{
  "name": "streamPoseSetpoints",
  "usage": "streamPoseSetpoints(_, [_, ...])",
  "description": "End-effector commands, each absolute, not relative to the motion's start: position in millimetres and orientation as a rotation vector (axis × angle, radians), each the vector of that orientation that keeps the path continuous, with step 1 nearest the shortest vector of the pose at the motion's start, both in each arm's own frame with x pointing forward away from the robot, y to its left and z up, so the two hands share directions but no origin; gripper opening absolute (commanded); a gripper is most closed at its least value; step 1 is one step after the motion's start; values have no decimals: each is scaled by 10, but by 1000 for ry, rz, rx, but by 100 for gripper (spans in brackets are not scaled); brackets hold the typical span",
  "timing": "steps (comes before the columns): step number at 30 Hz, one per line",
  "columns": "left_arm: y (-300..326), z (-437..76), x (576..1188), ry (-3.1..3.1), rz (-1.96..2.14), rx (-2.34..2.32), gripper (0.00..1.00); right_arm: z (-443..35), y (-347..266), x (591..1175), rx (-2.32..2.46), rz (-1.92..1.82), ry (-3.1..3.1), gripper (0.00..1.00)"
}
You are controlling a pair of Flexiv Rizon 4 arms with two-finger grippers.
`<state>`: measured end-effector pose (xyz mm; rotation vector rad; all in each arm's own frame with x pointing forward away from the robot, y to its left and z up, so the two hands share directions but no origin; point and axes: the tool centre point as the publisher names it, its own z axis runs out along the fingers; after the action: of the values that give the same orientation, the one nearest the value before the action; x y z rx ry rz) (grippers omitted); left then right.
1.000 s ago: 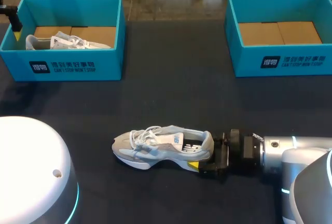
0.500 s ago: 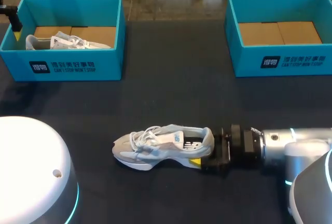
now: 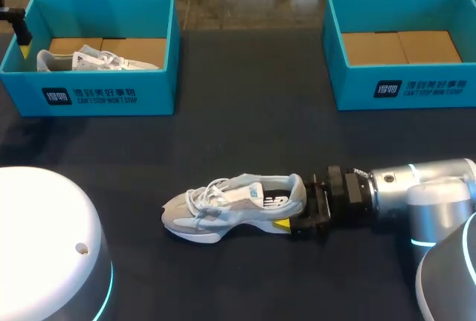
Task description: Take the shoe out of the shoebox, open the shoe tongue, remove and reinsert the insole, then place the shoe into the shoebox
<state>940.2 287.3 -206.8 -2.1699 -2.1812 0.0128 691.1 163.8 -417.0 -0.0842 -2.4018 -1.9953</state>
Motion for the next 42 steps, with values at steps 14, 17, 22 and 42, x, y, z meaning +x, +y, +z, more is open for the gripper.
streamPoseSetpoints(14, [2873,-2067,9391,-2181,7,-2171,100,-4161,1649,6897,-85,-1988,-2405,0])
streamPoseSetpoints(17, [2632,-1986,9192,-2186,16,-2167,100,-4161,1649,6897,-85,-1988,-2405,0])
streamPoseSetpoints(22, [2295,-1964,8898,-2300,62,-1969,100,-4161,1649,6897,-85,-1988,-2405,0])
streamPoseSetpoints(42, [1887,-2029,8311,-2694,347,-1145,100,-4161,1649,6897,-85,-1988,-2405,0])
